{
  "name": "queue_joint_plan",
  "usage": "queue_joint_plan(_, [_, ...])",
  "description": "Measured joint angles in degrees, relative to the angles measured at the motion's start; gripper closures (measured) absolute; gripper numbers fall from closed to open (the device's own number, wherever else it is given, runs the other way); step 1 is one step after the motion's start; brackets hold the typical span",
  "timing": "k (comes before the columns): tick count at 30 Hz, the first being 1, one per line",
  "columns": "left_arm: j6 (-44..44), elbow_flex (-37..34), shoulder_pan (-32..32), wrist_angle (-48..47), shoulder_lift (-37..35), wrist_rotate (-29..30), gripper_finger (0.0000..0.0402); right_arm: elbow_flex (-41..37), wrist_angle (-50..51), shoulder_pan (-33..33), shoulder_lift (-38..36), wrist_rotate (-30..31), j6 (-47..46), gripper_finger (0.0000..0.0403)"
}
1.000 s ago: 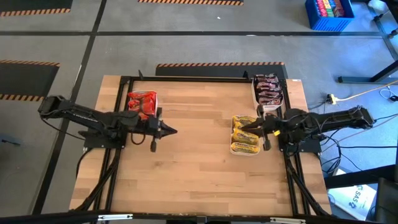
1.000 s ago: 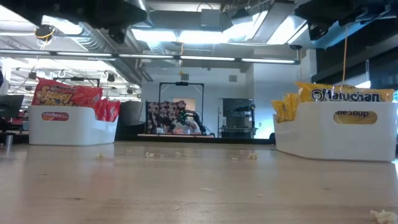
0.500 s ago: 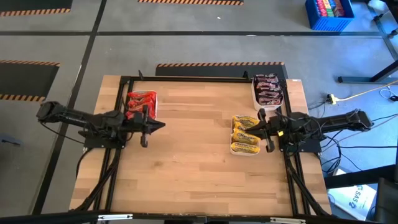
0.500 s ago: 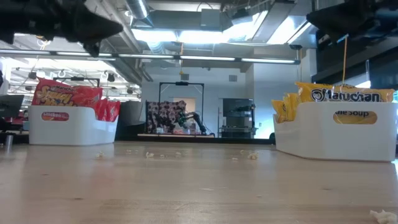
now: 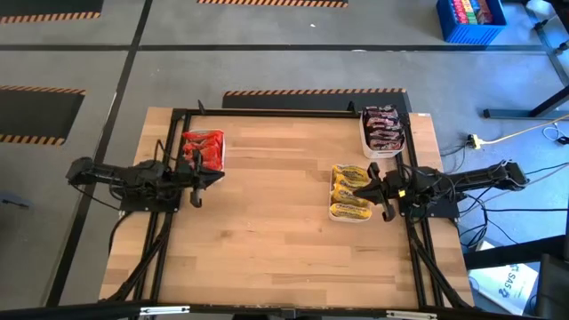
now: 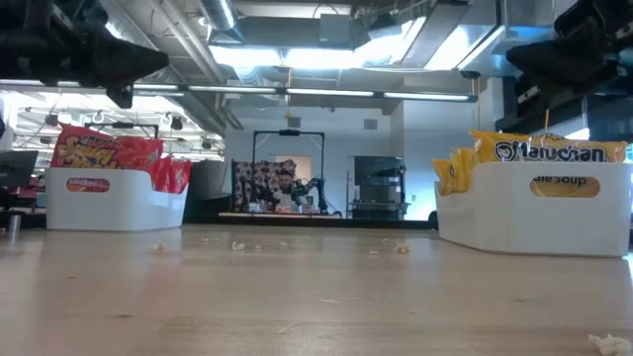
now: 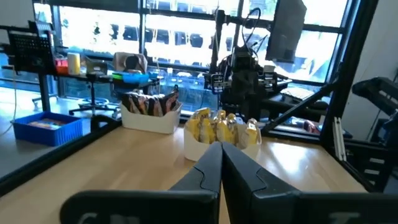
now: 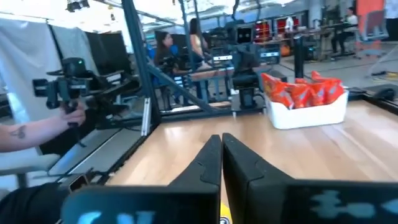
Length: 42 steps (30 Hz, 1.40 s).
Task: Sort Maruchan noodles
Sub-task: Return to Home Position
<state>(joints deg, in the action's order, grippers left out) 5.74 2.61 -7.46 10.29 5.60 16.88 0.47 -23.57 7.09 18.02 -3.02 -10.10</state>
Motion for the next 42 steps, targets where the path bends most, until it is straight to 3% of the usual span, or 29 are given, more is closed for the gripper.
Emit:
queue_joint_plan(3, [1.2, 0.0, 0.0, -6.3, -5.7, 0.3, 0.0400, 0.0, 1.7, 0.0, -1.4, 1.9, 0.0, 0.0402])
queue_joint_plan(15, [-1.3, -0.4, 0.1, -12.3, -5.5, 2.1, 0.0389, 0.0, 4.9, 0.0, -5.1, 2.4, 0.1, 0.0402])
queue_joint_plan(35, [-3.3, -0.4, 0.1, -12.3, -5.2, 0.7, 0.0389, 0.0, 7.6, 0.0, -5.3, 4.0, -0.4, 0.0402])
queue_joint_plan(42, [-3.3, -0.4, 0.1, -12.3, -5.2, 0.7, 0.0389, 0.0, 9.3, 0.0, -7.9, -1.2, 1.5, 0.0402])
